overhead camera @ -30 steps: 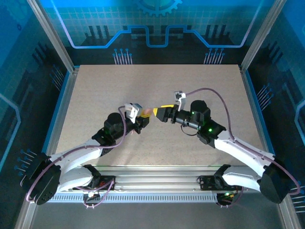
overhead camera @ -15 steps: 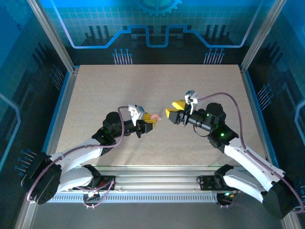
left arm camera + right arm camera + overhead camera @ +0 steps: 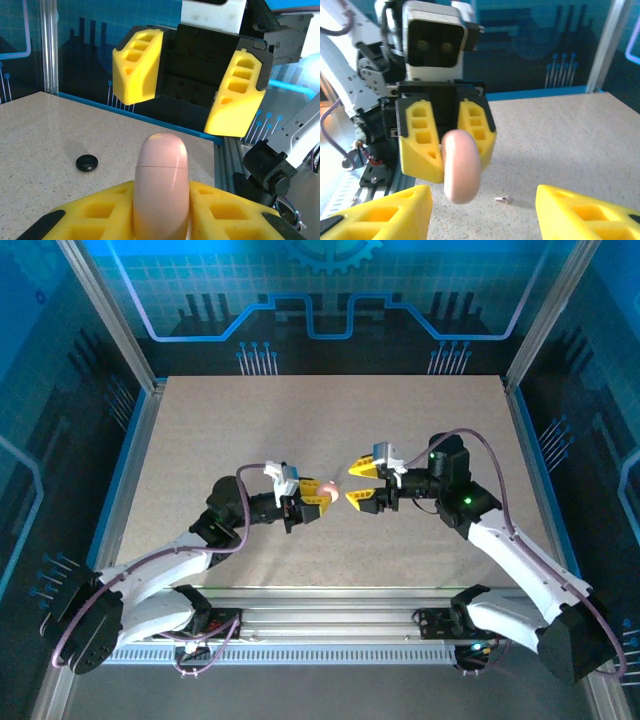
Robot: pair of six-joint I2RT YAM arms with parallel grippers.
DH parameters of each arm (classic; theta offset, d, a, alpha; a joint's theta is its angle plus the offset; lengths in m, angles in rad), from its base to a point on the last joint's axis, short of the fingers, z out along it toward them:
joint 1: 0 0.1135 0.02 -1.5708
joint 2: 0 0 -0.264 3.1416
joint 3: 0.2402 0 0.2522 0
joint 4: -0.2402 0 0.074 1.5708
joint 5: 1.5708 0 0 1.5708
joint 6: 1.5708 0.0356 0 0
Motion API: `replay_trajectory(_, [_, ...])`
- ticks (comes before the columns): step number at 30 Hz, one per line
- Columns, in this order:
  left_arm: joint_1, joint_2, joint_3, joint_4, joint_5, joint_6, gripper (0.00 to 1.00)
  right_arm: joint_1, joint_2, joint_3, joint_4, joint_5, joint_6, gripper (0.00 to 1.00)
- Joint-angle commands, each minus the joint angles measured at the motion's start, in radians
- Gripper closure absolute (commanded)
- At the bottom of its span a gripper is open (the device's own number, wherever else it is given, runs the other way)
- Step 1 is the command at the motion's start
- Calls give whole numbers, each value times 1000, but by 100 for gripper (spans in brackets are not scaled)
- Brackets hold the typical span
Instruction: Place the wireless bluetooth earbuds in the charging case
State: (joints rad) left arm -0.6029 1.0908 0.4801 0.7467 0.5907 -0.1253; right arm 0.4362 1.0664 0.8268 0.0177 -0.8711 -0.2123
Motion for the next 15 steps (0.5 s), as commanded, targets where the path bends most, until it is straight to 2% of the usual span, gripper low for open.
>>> replay_trajectory(1, [5, -24, -1, 46, 38, 13, 71, -12, 48, 84, -131, -136, -146, 44])
replay_trajectory(15, [6, -20, 0, 62, 42, 25, 71, 42, 244, 270, -364, -243, -313, 57])
